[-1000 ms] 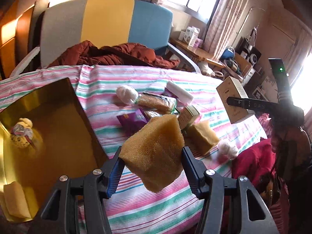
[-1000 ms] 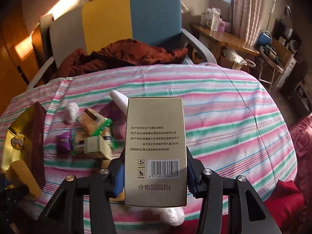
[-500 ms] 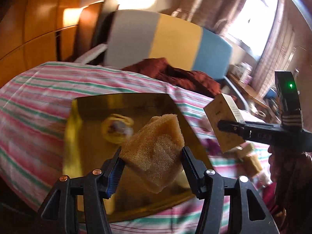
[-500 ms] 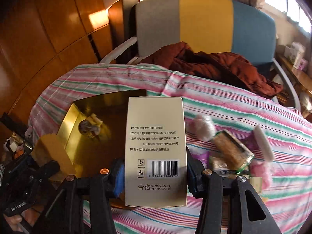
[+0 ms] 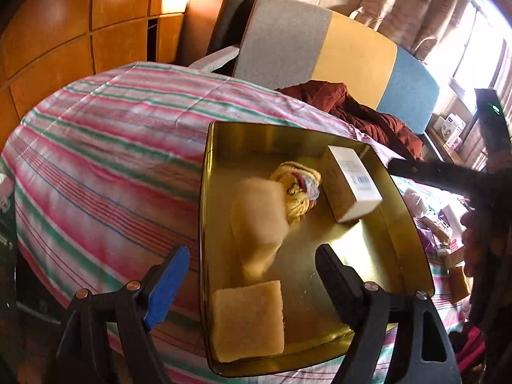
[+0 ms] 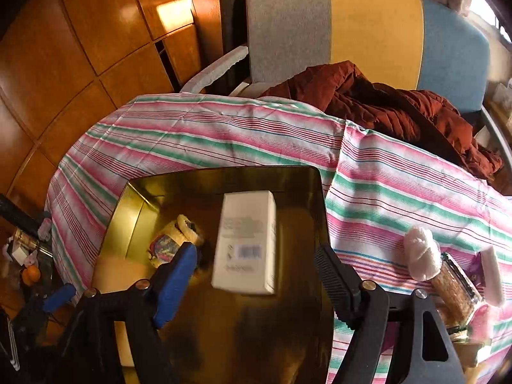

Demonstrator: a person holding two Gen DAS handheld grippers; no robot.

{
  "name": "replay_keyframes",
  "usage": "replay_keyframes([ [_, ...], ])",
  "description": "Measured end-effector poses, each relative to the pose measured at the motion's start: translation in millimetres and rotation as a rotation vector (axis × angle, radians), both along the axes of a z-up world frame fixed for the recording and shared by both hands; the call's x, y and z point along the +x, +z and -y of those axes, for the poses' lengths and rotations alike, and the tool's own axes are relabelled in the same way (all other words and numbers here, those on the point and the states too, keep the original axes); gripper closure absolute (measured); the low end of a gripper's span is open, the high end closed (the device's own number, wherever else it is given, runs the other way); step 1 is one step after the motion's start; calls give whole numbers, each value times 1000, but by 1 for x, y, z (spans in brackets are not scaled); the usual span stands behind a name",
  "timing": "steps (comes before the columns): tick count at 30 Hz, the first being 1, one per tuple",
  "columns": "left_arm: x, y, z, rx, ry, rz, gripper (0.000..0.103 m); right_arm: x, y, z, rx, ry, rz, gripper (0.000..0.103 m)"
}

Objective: Organize objects
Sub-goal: 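Lower the sponge into the gold tray with the left tool while the right tool places the beige box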

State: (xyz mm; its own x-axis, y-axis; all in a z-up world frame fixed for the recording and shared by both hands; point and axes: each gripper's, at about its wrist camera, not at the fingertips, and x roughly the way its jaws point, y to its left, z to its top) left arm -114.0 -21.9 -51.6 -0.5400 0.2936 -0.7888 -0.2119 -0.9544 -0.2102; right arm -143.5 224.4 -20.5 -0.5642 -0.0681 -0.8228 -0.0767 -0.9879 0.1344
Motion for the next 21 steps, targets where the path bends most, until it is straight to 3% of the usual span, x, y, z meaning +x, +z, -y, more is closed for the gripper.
replay_keyframes([
  [3,5,0,5,4,22,-11,21,15,1,7,39,21,-15,26],
  [12,24,19,8,-11,54,-63,21,70,4,28,75,51,-100,13],
  [16,33,29,6,-45,61,-110,21,87,5,36,86,44,-129,10],
  [21,45,37,-2,-83,54,-157,21,108,7,48,172,33,-184,3],
])
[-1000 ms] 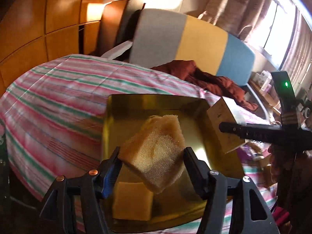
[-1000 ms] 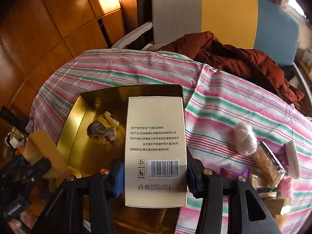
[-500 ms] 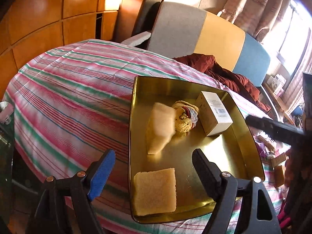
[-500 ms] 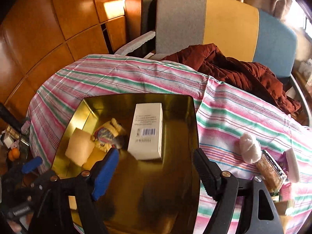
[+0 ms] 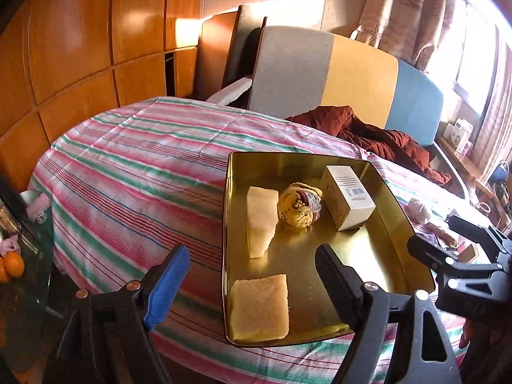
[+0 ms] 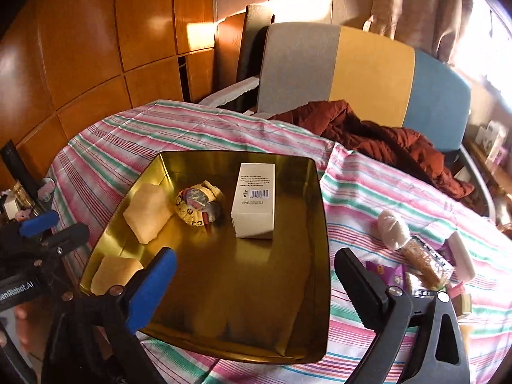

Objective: Organize objects
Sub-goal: 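Lower the sponge into the gold tray with the left tool while the right tool places the beige box, then move the left tool toward the small green-white box while the right tool reaches for the plastic-wrapped bundle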

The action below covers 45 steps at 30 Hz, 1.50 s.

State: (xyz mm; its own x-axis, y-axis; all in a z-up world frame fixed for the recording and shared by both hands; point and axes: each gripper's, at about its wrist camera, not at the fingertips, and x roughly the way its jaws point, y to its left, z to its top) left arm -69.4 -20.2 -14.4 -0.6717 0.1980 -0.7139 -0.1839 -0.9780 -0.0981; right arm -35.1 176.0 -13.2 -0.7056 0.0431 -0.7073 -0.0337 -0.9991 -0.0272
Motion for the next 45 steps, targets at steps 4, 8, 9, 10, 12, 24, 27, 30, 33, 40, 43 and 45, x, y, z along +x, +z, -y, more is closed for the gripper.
replay_keyframes([
  [4,7,5,-6,-41,-12,-41,21,11,1,1,17,-5,-19,3],
  [8,13,9,-14,-56,-36,-60,21,23,3,-2,-3,-7,-31,3],
  [9,14,9,-15,-56,-42,-60,21,26,3,-3,-6,-10,-35,3],
  [10,15,9,-17,-59,-50,-59,21,28,3,-5,-10,-13,-35,3],
  [12,16,10,-21,-59,-61,-59,21,33,3,-8,-19,-19,-37,3],
  [24,26,5,-44,-66,-134,-37,21,56,3,-34,-56,-86,-45,3],
  [27,27,3,-50,-60,-158,-22,21,60,2,-46,-62,-116,-45,3],
  [30,27,0,-55,-55,-176,-7,21,66,-1,-62,-67,-153,-37,3],
  [33,27,-4,-59,-41,-188,16,21,73,-4,-84,-81,-206,-26,3],
  [40,30,-6,-72,-46,-244,22,21,100,2,-160,-123,-380,-35,3],
  [43,33,-4,-83,-57,-287,11,21,116,8,-202,-136,-476,-46,3],
  [45,35,-2,-94,-56,-322,6,21,128,12,-231,-143,-545,-58,3],
])
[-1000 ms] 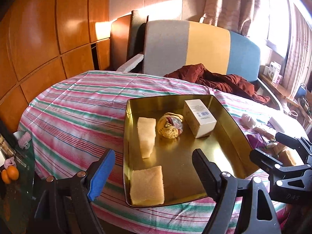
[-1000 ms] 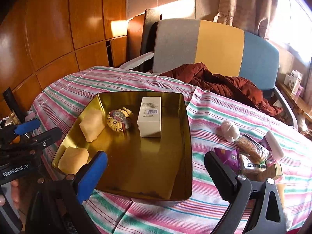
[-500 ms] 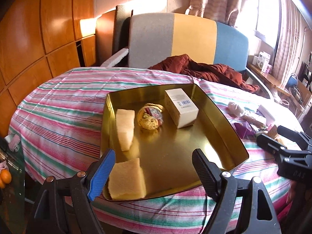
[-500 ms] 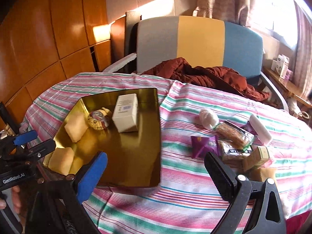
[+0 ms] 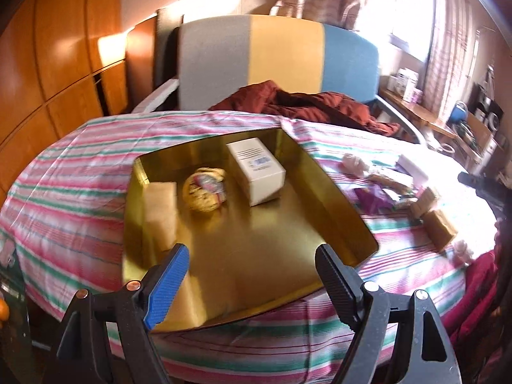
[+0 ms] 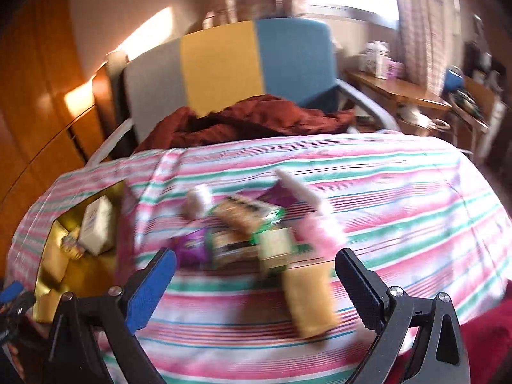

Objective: Organize objects
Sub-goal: 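Move the left tool toward the small green-white box while the right tool reaches for the plastic-wrapped bundle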

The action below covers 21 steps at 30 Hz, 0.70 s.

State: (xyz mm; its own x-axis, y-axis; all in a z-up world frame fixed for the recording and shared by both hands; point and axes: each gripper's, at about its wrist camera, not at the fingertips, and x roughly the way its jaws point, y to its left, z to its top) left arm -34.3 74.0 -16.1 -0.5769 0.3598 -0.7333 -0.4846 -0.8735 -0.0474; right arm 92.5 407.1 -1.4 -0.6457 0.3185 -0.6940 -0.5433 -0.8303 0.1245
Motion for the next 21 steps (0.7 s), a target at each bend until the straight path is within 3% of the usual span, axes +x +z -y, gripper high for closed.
replay_keyframes([
  [7,8,8,-52,9,-143,18,21,41,-13,-85,-57,-240,-29,2],
  [10,11,6,-81,0,-205,45,21,54,-28,-104,-139,-310,-40,2],
  [13,16,0,-111,-39,-258,66,21,58,-29,-111,-189,-328,-86,2],
  [21,28,-13,-177,-68,-415,120,22,55,-36,-112,-232,-302,-68,2],
])
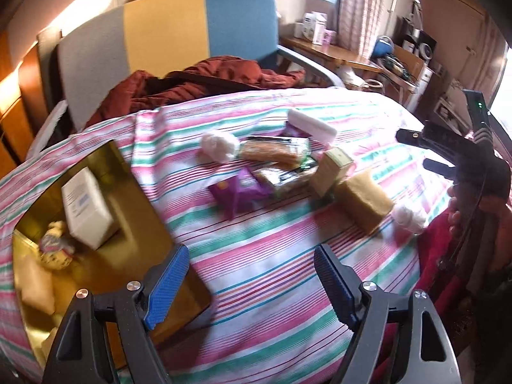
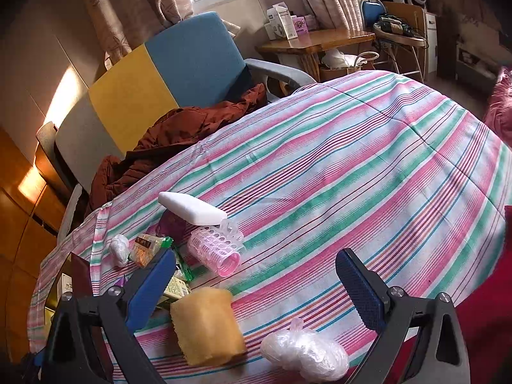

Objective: Organize objects
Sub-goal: 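Move the left tool toward the small green-white box while the right tool reaches for the plastic-wrapped bundle, then grasp the green-white box with the left tool while the right tool grasps the plastic-wrapped bundle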

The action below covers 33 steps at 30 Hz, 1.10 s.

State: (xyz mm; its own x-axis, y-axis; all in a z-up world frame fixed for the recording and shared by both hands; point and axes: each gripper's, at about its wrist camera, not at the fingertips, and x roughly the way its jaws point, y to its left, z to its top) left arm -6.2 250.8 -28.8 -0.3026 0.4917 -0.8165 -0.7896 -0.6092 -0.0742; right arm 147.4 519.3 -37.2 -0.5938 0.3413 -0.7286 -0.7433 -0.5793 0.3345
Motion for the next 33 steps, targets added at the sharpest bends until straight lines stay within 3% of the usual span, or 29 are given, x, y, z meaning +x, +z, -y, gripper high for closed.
replay_keyframes([
  [12,-2,-15,-89,8,-182,-3,28,4,-2,-4,-58,9,-50,1],
  [25,-10,-34,-150,6,-317,-16,33,2,-6,-8,-109,26,-68,1],
  [26,-12,-37,-153,3,-321,-6,36,2,-6,-9,-111,27,-69,1],
  [29,-12,-47,-159,-9,-347,14,62,2,-7,-10,-118,26,-67,1],
  [33,-9,-45,-149,32,-336,36,62,1,-8,-11,-121,22,-62,1],
])
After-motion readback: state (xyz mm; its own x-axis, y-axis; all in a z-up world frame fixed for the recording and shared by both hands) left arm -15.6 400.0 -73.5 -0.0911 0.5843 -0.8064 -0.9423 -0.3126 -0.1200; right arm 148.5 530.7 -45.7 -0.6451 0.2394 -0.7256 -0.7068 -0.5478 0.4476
